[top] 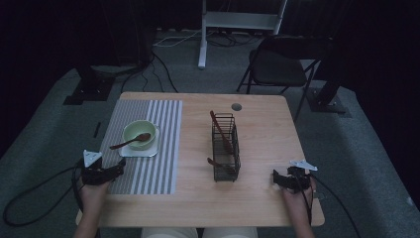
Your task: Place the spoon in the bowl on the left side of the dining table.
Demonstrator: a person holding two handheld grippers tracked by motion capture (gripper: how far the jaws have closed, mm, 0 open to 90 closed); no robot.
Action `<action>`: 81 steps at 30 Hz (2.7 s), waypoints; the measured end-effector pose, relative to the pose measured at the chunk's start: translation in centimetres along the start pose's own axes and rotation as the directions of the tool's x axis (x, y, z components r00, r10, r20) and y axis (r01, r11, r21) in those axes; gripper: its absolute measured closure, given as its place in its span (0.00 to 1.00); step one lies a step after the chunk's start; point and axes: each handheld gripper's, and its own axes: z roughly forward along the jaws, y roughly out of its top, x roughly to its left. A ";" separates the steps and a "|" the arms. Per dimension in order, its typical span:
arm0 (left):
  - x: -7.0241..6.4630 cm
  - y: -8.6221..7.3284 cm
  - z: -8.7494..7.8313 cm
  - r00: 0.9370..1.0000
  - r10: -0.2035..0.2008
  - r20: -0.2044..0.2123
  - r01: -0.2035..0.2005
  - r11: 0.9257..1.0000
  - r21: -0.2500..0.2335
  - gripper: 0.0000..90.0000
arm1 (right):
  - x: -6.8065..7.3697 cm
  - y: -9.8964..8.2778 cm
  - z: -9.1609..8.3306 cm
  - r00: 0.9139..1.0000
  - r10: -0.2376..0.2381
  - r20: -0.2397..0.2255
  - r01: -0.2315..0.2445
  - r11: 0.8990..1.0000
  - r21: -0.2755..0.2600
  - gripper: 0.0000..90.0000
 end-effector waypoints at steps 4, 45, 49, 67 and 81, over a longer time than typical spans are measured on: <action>0.3 -0.9 -0.1 1.000 -0.008 -0.019 0.008 1.000 -0.005 0.10 | 0.0 0.0 0.0 1.000 0.001 0.000 -0.001 1.000 0.000 0.13; 0.9 -6.1 -4.7 0.999 -0.043 0.010 0.044 0.997 -0.064 0.10 | 0.0 0.0 0.0 1.000 0.001 0.000 -0.001 1.000 0.000 0.13; 1.1 -6.3 -5.3 0.999 -0.043 0.016 0.043 0.998 -0.053 0.10 | 0.0 0.0 0.0 1.000 0.001 0.000 -0.001 1.000 0.000 0.13; 3.4 -8.7 -7.5 1.000 -0.016 -0.020 0.015 1.000 -0.023 0.10 | 0.0 0.0 0.0 1.000 0.001 0.000 -0.001 1.000 0.000 0.13; 5.1 -10.5 -8.9 0.997 -0.059 -0.048 0.058 0.998 -0.024 0.10 | 0.0 0.0 0.0 1.000 0.001 0.000 -0.001 1.000 0.000 0.13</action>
